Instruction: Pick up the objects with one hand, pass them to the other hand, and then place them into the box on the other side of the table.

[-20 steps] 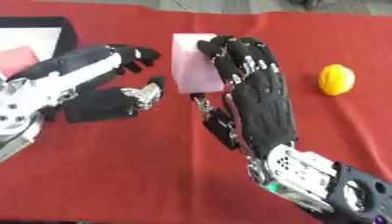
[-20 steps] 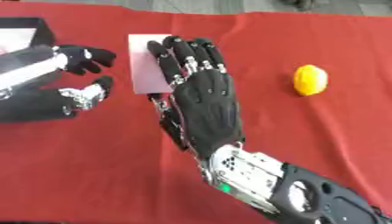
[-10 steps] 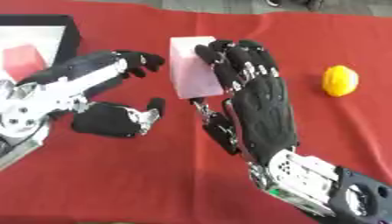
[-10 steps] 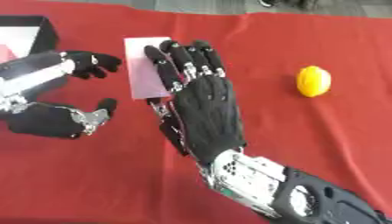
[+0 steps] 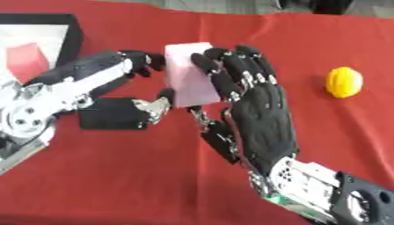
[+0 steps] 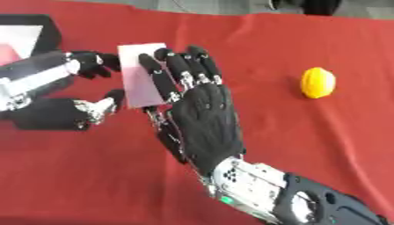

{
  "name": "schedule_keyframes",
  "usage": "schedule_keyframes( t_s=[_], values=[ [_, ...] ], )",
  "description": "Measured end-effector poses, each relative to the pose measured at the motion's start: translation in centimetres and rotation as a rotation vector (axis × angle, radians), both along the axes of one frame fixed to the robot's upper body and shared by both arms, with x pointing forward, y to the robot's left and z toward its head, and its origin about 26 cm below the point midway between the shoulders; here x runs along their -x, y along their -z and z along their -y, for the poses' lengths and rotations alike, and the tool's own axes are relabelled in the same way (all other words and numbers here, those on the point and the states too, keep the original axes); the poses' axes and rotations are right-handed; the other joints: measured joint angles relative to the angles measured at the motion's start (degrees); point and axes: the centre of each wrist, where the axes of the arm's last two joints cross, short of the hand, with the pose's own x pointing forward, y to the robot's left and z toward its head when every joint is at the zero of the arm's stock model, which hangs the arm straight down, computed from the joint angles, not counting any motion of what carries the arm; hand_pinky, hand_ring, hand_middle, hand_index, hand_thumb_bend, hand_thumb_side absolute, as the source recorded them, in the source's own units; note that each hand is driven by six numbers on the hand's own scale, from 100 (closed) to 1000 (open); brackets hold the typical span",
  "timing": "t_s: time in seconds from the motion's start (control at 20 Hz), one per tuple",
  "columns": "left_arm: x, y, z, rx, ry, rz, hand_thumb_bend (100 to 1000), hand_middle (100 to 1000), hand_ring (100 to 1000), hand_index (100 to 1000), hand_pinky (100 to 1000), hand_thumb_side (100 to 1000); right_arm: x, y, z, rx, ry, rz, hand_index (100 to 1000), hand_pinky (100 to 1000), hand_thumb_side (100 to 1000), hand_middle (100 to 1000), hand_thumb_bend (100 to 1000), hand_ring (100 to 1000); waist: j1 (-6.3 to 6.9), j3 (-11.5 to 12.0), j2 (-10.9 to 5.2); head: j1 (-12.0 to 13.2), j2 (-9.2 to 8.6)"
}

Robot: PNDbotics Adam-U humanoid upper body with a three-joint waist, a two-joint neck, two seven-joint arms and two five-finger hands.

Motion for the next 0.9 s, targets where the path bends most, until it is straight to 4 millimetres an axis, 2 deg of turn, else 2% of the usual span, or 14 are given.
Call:
schedule_keyframes(
  t_s=[0.65, 0.9],
  values=[
    [-0.18, 0.15, -0.05, -0.046, 0.067, -0.025, 100, 883, 909, 978, 948, 831, 0.07, 0.13, -0.06, 0.000, 0.002, -0.016, 602, 750, 100, 456, 195, 643, -0.01, -0.1, 0.27, 0.2, 0.00],
    [-0.45, 0.23, -0.58, -0.083, 0.120, -0.049, 100, 888, 916, 979, 958, 844, 0.14, 0.37, 0.00, 0.002, 0.013, -0.036, 603, 764, 100, 456, 202, 640, -0.02, -0.1, 0.38, 0.3, 0.00]
  ],
)
